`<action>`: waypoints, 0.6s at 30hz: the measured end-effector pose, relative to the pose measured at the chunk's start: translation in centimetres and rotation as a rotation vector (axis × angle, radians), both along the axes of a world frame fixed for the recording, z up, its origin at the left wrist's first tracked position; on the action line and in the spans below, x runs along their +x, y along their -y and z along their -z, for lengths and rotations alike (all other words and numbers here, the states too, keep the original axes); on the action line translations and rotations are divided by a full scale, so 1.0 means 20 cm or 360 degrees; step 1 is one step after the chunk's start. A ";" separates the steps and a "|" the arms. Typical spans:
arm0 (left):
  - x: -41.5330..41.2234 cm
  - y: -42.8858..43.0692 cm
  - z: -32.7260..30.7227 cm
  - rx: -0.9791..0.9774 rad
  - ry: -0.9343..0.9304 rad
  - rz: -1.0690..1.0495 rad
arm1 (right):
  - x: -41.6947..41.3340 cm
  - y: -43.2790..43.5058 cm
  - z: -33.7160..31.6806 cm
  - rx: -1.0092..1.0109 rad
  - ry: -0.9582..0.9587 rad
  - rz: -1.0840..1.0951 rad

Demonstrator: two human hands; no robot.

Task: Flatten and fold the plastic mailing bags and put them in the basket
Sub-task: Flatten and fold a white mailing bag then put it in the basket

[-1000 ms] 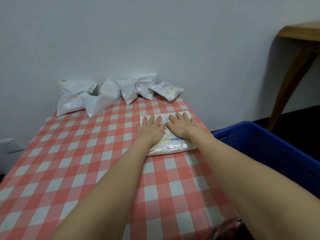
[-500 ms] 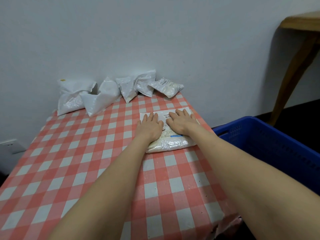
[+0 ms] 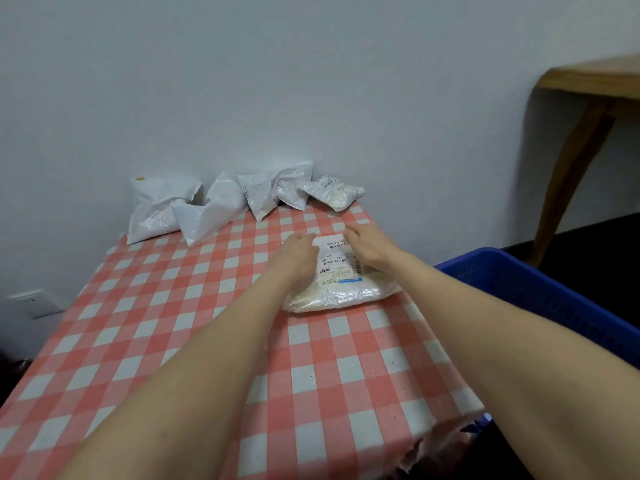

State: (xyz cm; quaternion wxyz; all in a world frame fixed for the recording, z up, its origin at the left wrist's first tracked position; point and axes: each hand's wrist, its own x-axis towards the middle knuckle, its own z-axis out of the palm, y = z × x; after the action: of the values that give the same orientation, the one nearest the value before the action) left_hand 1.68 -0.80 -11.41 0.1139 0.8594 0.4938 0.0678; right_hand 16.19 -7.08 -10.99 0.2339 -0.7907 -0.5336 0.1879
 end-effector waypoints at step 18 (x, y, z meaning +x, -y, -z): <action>-0.02 0.27 0.14 -0.0080 -0.0045 0.0060 | -0.15 0.21 0.14 -0.0289 0.0408 -0.0092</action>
State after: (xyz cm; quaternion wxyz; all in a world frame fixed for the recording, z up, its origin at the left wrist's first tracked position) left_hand 1.21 -6.21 -14.25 0.1296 0.8663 0.4807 0.0411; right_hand 13.25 -11.23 -13.82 0.0858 -0.8105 -0.5624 0.1394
